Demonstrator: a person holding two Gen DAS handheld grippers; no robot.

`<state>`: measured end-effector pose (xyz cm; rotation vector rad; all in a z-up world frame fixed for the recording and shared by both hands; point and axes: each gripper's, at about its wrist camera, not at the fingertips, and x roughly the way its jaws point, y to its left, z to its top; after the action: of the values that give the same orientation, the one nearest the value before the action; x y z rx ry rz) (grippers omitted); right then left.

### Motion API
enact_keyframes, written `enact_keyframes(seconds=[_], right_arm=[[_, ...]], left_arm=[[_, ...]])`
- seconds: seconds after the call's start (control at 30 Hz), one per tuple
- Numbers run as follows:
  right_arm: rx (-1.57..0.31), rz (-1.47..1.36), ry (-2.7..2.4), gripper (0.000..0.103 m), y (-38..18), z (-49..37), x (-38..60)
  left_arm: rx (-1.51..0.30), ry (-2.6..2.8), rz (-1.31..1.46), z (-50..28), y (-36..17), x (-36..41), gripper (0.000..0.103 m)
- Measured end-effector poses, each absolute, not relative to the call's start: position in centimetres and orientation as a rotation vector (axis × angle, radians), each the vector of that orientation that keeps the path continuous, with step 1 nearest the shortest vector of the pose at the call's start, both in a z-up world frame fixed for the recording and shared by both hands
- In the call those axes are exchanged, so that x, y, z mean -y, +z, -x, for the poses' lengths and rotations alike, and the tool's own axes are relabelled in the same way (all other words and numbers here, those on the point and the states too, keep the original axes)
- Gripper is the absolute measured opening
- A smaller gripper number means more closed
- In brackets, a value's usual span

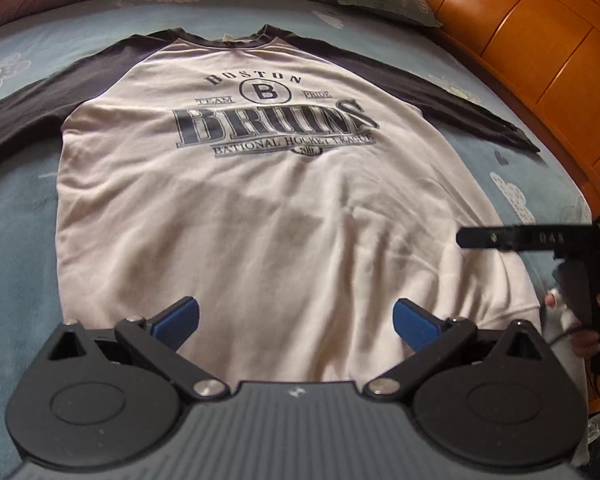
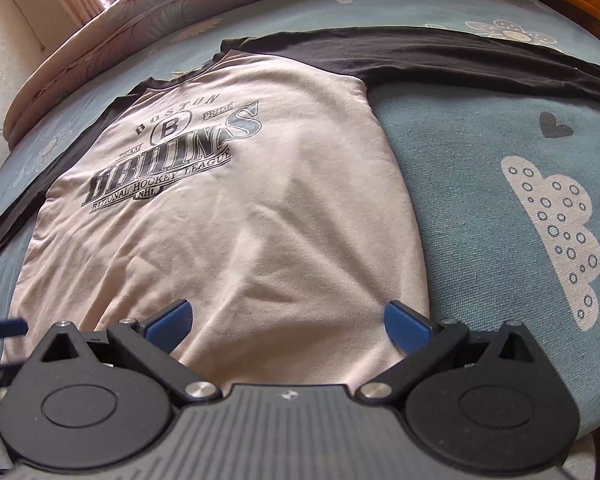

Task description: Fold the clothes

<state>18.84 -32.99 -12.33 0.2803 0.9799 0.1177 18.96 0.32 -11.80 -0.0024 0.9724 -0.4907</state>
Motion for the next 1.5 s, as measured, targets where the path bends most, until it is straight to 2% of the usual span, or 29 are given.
enact_keyframes(seconds=[0.2, 0.6, 1.5], right_arm=[[-0.978, -0.263, 0.101, 0.103, -12.3, -18.8, 32.6], [-0.968, -0.206, 0.086, 0.103, -12.5, -18.7, 31.8], [-0.980, -0.121, 0.063, 0.103, -12.7, -18.7, 30.6]], left_arm=[[-0.964, -0.385, -0.010, -22.2, -13.3, 0.2, 0.102], [-0.954, -0.386, 0.009, -18.9, -14.1, -1.3, 0.102], [-1.001, -0.361, -0.005, -19.4, -13.4, -0.5, 0.102]])
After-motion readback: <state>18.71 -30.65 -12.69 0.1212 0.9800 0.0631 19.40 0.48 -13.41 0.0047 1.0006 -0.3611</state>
